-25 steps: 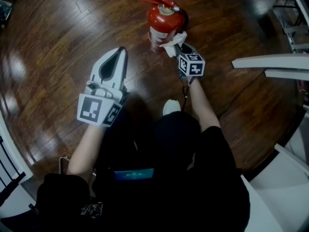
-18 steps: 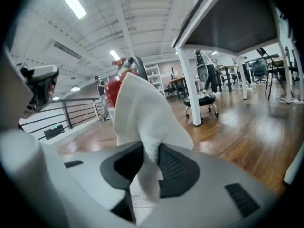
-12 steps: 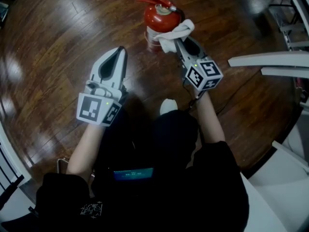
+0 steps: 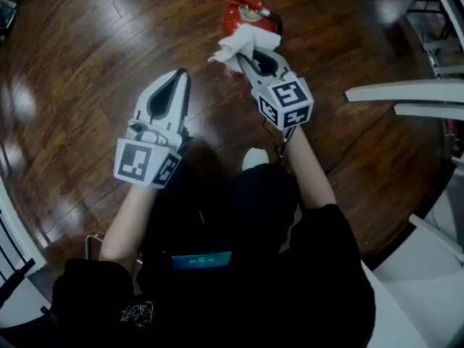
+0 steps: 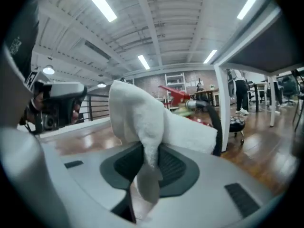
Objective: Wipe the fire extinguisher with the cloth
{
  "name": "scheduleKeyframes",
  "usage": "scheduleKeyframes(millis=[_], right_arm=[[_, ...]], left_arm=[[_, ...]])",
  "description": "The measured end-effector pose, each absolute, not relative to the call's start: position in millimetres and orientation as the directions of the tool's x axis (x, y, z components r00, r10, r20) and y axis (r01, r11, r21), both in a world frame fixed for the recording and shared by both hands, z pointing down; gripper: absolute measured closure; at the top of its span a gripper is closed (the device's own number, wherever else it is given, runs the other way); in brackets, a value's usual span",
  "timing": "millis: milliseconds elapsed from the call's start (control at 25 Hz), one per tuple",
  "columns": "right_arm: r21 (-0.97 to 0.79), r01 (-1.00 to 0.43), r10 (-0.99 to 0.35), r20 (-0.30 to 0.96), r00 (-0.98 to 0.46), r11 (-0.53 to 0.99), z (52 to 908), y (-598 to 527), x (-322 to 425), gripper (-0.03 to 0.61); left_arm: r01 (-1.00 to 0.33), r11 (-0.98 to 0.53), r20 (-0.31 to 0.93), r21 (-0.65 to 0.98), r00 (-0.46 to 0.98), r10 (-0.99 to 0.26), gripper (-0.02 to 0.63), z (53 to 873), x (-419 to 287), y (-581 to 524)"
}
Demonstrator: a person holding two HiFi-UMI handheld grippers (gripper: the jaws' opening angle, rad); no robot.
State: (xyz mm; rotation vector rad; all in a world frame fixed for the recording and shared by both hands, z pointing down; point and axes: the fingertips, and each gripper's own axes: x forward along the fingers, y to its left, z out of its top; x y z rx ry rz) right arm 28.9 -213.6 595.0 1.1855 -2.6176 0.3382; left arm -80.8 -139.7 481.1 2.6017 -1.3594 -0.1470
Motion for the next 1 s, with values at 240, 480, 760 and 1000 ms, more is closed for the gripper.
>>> scheduleKeyframes(millis=[240, 480, 760, 1000], right_arm=[[-0.073, -0.733, -0.62, 0.481, -0.62, 0.676, 697, -213, 20, 0.471], [-0.099, -0.752, -0.573, 0.585, -0.573, 0.651, 759, -209, 28, 0.471], [-0.206, -0.713, -0.614, 0.386, -0.689, 0.671, 668, -203, 28, 0.47], [-0.269, -0.7, -0.7, 0.111, -0.705, 0.662, 554, -216, 43, 0.467]], left_arm=[[-0.805, -0.548, 0.009, 0.225, 0.565, -0.825, 0.611, 483, -82, -138], [-0.811, -0.541, 0.01, 0.222, 0.557, -0.831, 0.611, 482, -85, -139], [-0.812, -0.538, 0.01, 0.227, 0.554, -0.832, 0.611, 484, -85, -142], [-0.809, -0.542, 0.015, 0.228, 0.56, -0.828, 0.611, 487, -81, -142]])
